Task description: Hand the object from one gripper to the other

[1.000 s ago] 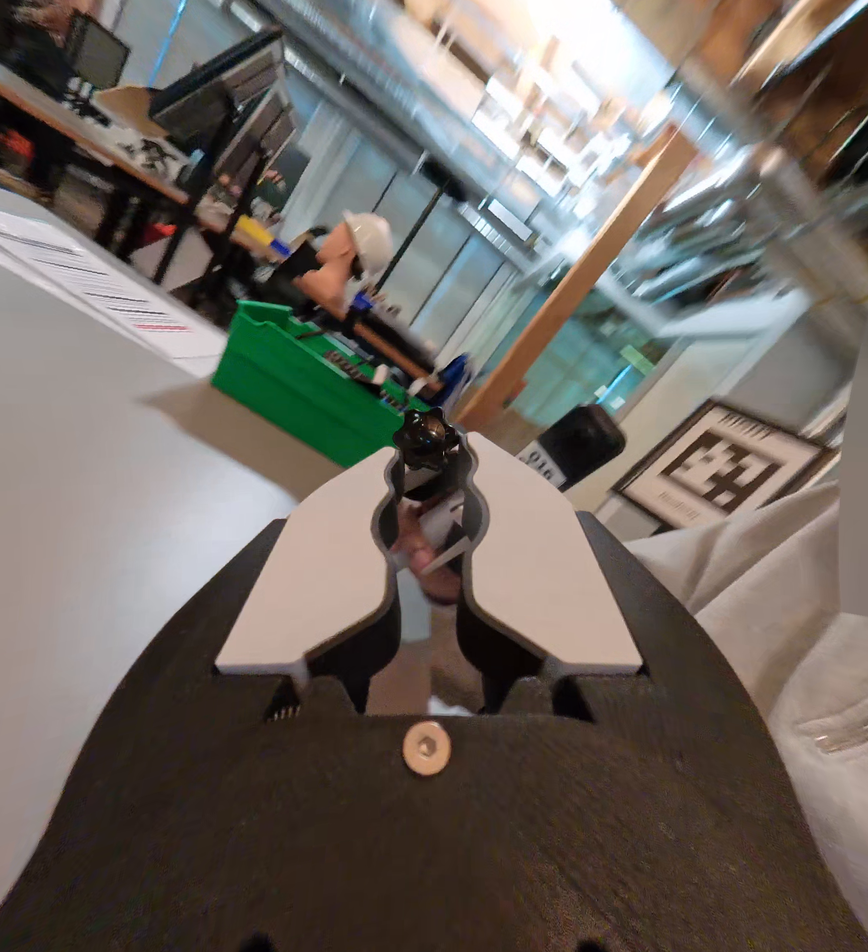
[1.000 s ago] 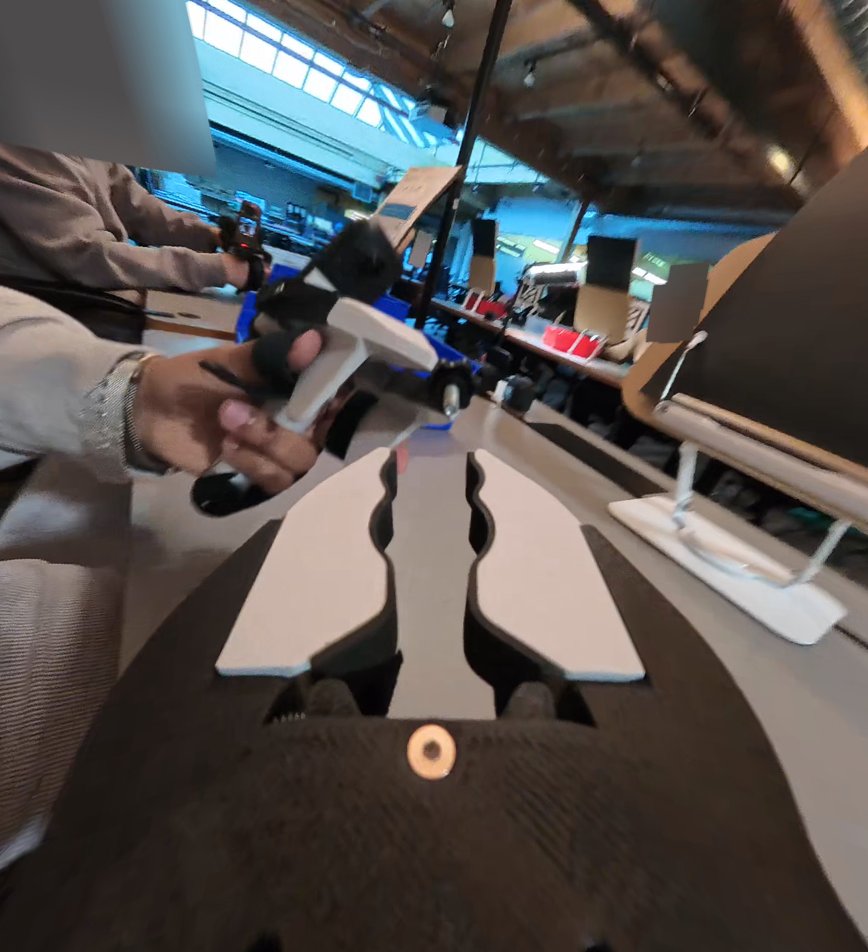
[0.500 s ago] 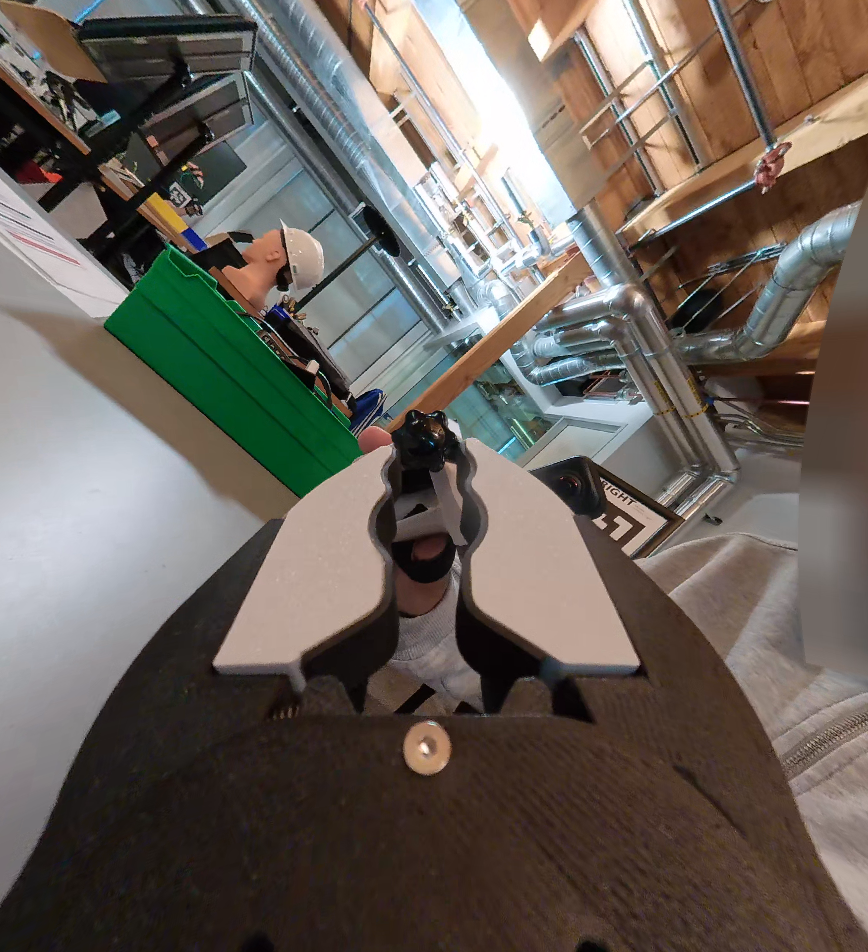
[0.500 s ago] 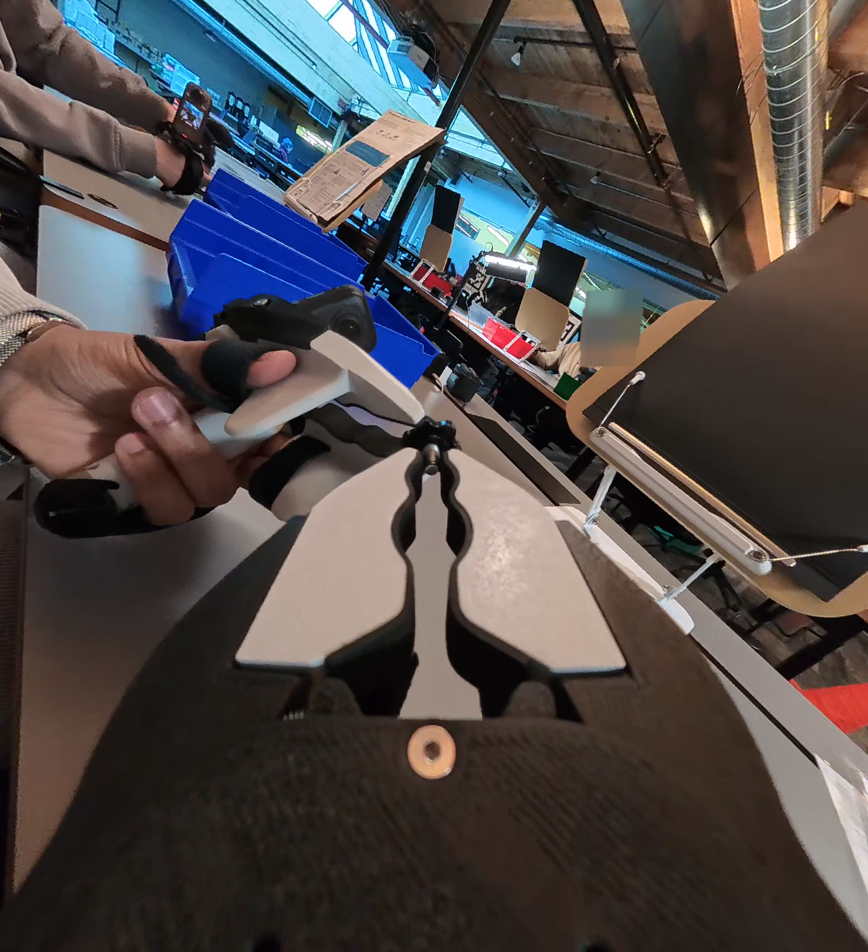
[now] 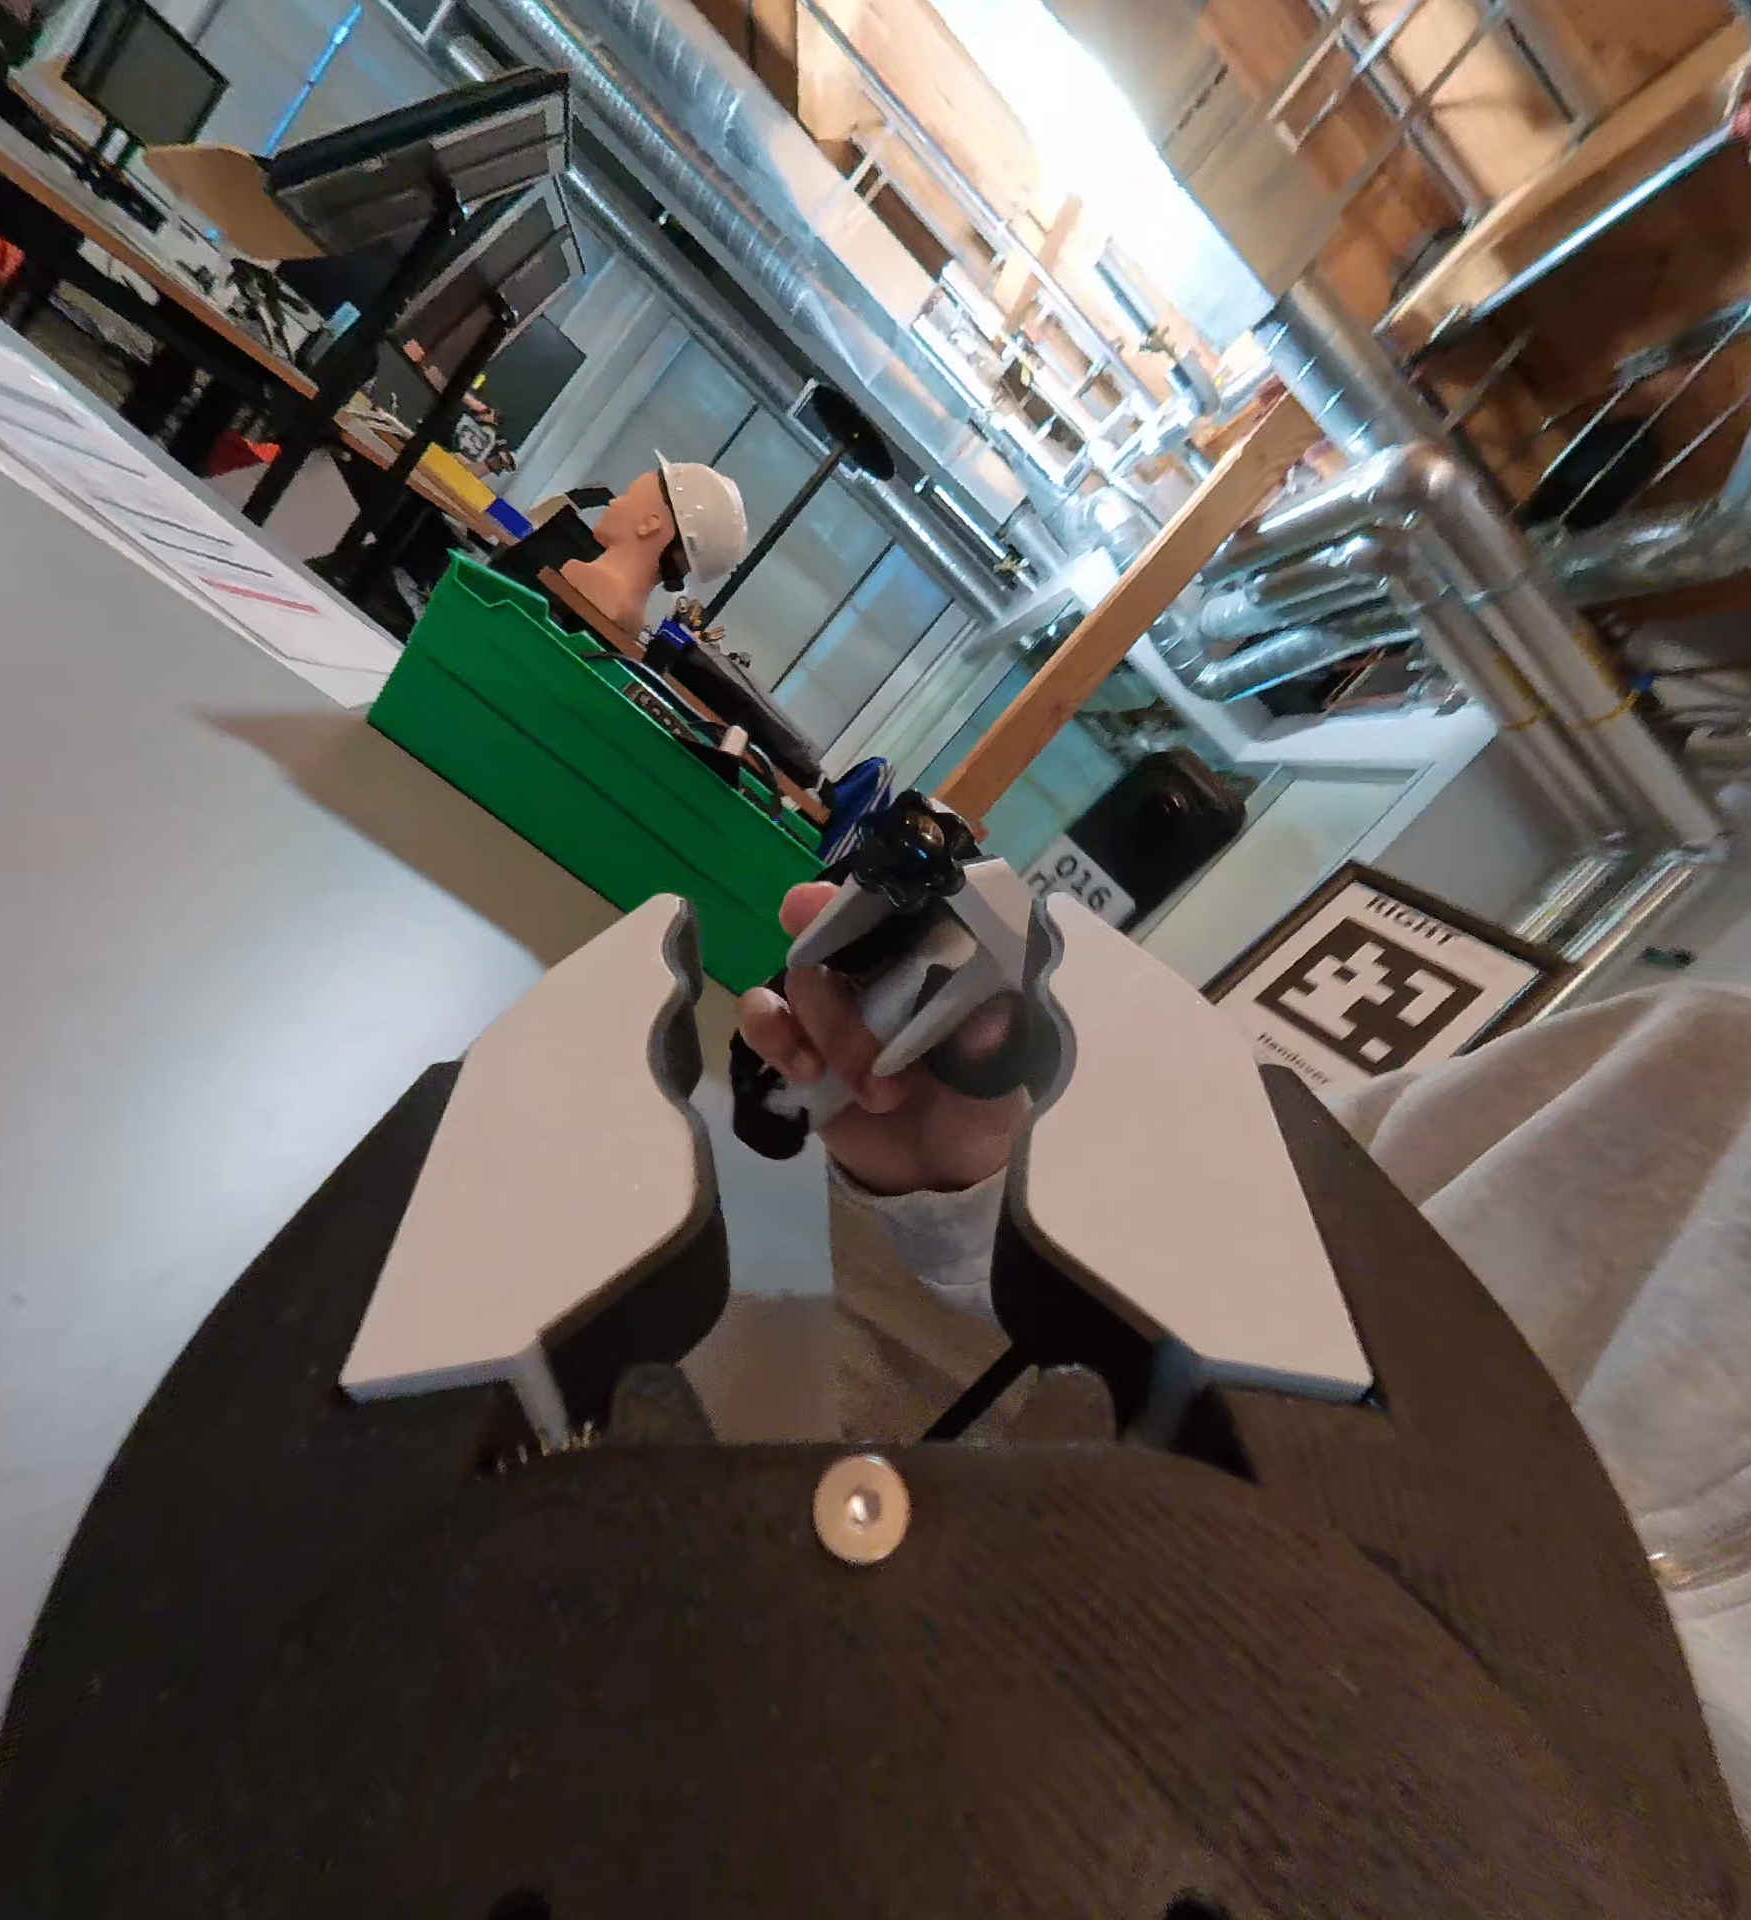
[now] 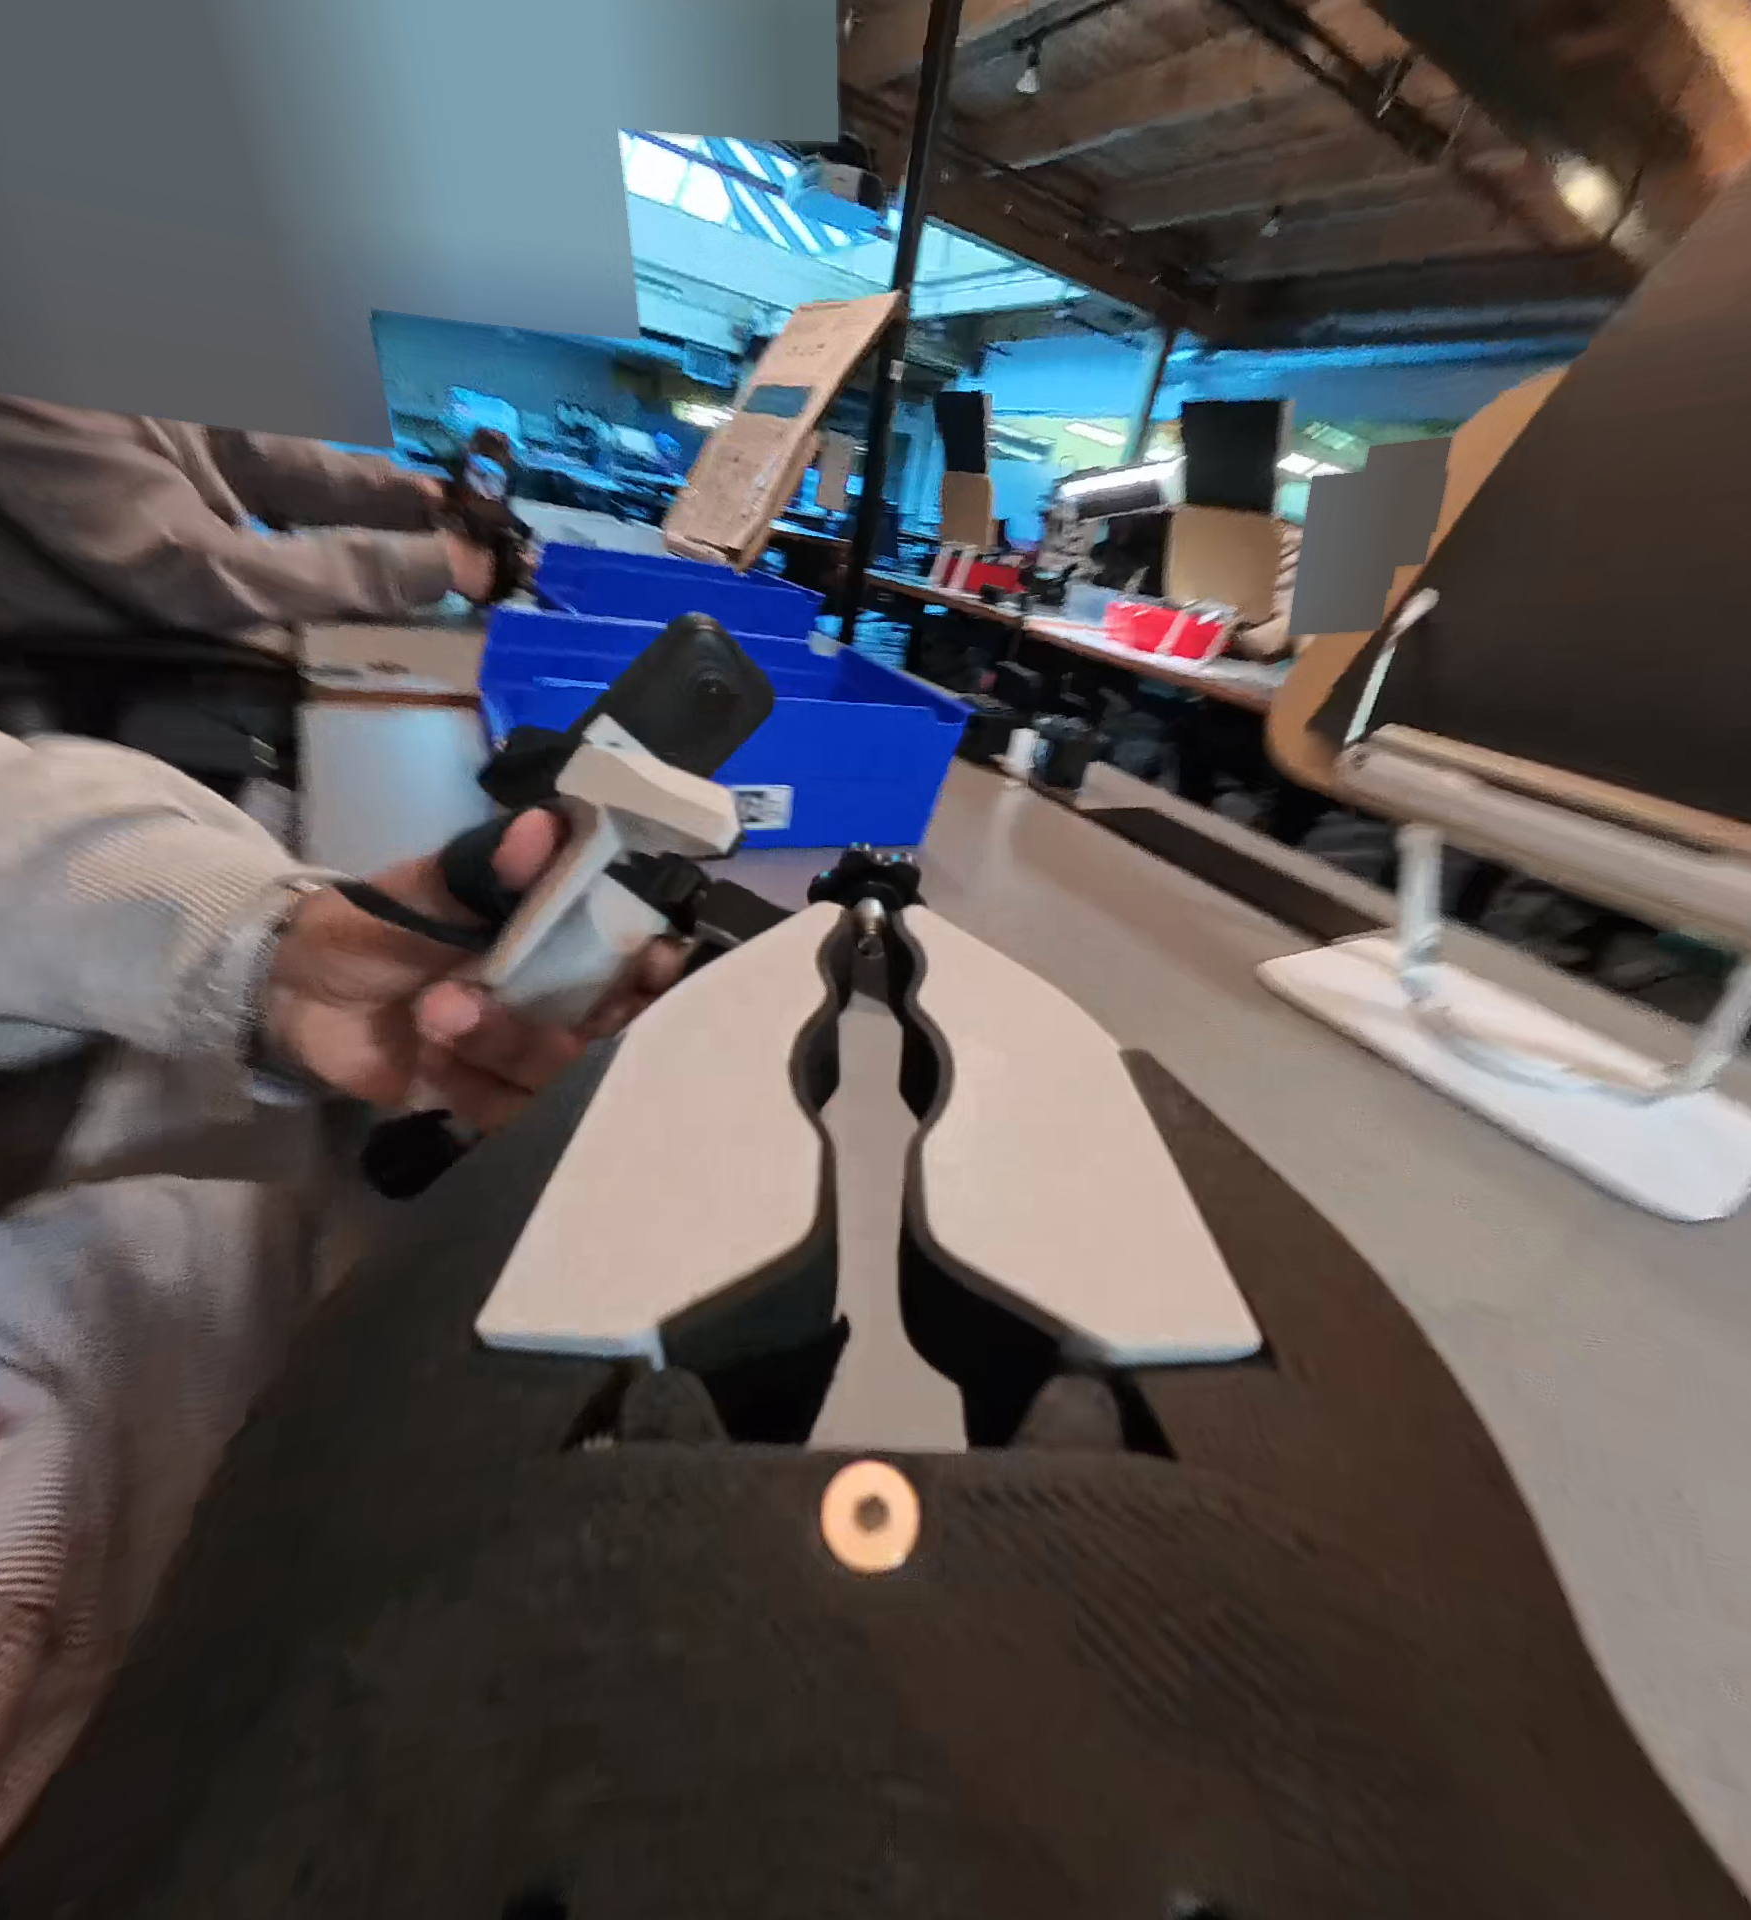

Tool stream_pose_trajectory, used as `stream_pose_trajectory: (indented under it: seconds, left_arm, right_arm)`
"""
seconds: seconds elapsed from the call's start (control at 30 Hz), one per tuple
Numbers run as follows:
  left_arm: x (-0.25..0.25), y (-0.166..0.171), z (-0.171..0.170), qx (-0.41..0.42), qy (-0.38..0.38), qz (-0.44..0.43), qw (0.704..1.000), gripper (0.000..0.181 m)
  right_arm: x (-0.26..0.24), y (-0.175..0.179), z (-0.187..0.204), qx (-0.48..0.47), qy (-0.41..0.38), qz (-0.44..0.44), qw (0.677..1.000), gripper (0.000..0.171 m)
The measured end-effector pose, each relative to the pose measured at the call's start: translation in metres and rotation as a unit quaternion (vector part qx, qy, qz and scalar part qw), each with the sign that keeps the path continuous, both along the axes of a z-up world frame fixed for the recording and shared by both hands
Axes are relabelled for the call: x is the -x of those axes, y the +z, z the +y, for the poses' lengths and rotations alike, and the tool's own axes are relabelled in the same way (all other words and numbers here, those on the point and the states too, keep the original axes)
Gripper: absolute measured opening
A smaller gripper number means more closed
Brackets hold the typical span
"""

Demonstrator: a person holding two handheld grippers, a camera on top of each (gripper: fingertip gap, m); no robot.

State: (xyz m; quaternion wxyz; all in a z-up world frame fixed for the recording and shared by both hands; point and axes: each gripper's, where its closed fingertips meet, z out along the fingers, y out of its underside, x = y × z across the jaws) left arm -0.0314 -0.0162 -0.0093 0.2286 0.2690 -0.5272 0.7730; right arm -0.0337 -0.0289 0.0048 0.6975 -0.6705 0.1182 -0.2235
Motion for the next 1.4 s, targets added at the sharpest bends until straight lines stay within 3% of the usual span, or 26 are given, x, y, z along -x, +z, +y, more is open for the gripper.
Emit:
stream_pose_trajectory:
  seconds: [0.03, 0.17, 0.4, 0.83, 1.03, 1.17, 1.23, 1.33, 1.4]
  left_arm:
    - [0.000, 0.000, 0.001, -0.009, 0.002, -0.013, 1.000, 0.060]
    - [0.005, -0.005, -0.001, -0.049, 0.002, -0.064, 0.997, 0.059]
    - [0.020, -0.005, -0.007, -0.083, -0.017, -0.136, 0.987, 0.054]
    - [0.028, -0.005, -0.005, -0.092, -0.040, -0.155, 0.983, 0.023]
    - [0.026, -0.007, -0.006, -0.095, -0.041, -0.145, 0.984, 0.023]
    - [0.020, 0.002, 0.000, -0.043, -0.041, -0.093, 0.994, 0.023]
    - [0.018, 0.013, 0.004, 0.030, -0.054, -0.026, 0.998, 0.022]
    - [0.012, 0.026, 0.014, 0.160, -0.081, 0.090, 0.980, 0.023]
    - [0.010, 0.024, 0.015, 0.190, -0.091, 0.131, 0.969, 0.023]
  right_arm:
    - [0.001, -0.001, 0.000, -0.020, 0.025, 0.039, 0.999, 0.006]
    - [0.004, -0.003, -0.001, -0.080, 0.103, 0.151, 0.980, 0.006]
    - [0.015, -0.007, 0.005, -0.110, 0.190, 0.241, 0.945, 0.006]
    - [0.021, -0.015, 0.011, -0.082, 0.211, 0.256, 0.940, 0.006]
    - [0.019, -0.016, 0.010, -0.087, 0.205, 0.233, 0.947, 0.006]
    - [0.007, -0.011, 0.007, -0.104, 0.156, 0.168, 0.968, 0.051]
    - [0.003, -0.003, 0.003, -0.118, 0.132, 0.129, 0.976, 0.068]
    - [0.004, 0.005, 0.001, -0.117, 0.103, 0.074, 0.985, 0.073]
    - [0.006, 0.008, 0.002, -0.102, 0.087, 0.040, 0.990, 0.073]
